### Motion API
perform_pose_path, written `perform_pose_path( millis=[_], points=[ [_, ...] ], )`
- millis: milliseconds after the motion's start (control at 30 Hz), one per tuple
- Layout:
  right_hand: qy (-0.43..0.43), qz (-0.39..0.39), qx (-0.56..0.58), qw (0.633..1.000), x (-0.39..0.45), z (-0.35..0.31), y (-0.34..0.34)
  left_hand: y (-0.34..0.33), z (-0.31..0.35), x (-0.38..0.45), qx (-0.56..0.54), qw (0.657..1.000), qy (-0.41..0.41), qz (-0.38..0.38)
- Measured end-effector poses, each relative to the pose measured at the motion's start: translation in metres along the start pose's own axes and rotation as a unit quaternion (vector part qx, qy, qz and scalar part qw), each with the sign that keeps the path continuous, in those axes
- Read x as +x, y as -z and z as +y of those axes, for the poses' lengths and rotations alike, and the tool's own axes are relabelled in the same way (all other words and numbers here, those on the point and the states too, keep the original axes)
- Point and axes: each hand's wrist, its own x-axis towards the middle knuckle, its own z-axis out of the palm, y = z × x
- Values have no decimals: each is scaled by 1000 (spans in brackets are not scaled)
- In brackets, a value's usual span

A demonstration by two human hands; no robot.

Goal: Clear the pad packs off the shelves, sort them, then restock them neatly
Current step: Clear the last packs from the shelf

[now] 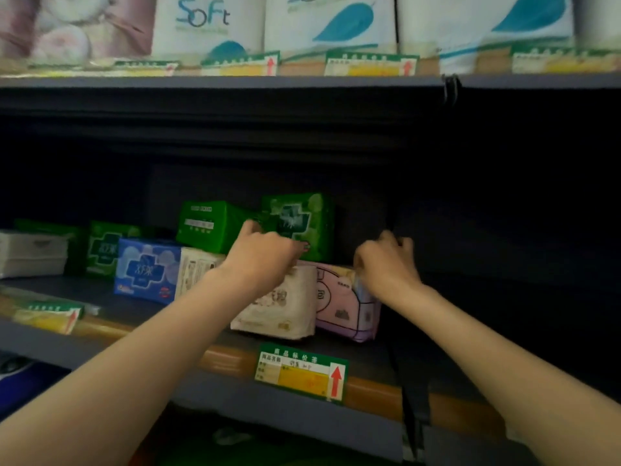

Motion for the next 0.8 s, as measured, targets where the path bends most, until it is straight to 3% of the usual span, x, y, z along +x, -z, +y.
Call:
perform_pose_path(
  millis=[67,100,167,233,300,433,600,700,800],
  points=[
    [-21,13,48,999,-9,15,13,16,5,-3,-61,993,-93,34],
    [-33,-10,80,996,-11,20,17,22,8,-3,-117,986,-116,2],
    [-60,-124,174,975,-10,27,14,28,7,1,-233,956,-82,-157],
    [-74,-231,196,950,-5,28,2,23,7,6,-289,898,-7,-332],
    [-82,-269,175,944,0,29,-9,16,10,10,-259,882,6,-393],
    [-111,-259,172,944,0,26,-13,17,22,12,-233,906,16,-354],
    [-123,-226,136,957,-1,38,15,17,13,-5,-259,948,96,-156],
    [-145,-160,78,973,-8,51,39,31,-1,-14,-414,897,148,-41],
    [-156,-57,132,977,-23,62,62,58,-8,-29,-546,825,137,-36]
  ],
)
